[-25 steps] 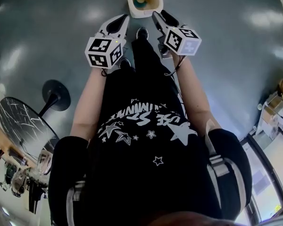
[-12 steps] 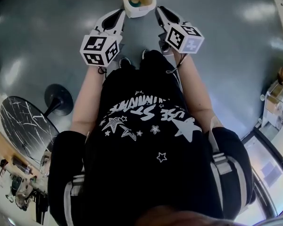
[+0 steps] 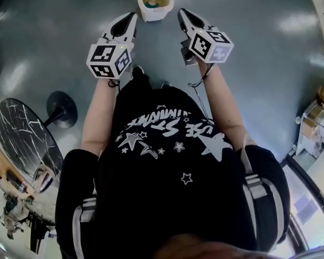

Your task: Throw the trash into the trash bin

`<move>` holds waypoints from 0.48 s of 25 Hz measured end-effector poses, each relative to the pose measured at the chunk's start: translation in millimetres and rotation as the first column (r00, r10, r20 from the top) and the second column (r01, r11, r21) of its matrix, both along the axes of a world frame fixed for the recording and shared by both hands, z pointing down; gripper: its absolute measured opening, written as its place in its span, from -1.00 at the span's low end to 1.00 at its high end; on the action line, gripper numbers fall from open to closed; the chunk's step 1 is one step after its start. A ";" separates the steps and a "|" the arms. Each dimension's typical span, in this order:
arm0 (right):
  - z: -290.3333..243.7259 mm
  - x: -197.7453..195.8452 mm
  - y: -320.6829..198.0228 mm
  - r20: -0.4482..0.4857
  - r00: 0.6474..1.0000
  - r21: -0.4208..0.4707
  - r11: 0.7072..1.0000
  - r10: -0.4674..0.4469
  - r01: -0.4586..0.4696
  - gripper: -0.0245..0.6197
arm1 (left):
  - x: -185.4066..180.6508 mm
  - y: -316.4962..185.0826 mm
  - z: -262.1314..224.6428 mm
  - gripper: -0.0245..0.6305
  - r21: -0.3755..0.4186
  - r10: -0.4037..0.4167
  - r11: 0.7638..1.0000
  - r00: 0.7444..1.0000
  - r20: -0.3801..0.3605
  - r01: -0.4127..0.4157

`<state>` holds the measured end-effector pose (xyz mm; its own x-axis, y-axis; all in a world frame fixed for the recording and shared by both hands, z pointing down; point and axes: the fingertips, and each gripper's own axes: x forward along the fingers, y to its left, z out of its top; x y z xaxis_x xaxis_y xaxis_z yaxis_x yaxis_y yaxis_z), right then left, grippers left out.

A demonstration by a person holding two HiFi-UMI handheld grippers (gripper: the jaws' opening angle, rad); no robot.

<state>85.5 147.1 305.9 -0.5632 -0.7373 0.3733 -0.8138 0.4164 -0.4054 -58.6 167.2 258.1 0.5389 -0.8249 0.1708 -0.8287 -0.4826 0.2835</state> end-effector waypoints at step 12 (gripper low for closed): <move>-6.5 31.0 66.8 -0.085 0.994 0.073 0.994 -0.074 0.081 -0.91 | 39.6 66.0 -4.7 -0.89 0.017 -0.014 1.000 1.000 0.020 0.013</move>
<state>116.5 213.9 299.4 -0.5895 -0.7205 0.3653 -0.8071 0.5065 -0.3035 -18.9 233.2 253.4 0.5244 -0.8349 0.1673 -0.8405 -0.4761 0.2586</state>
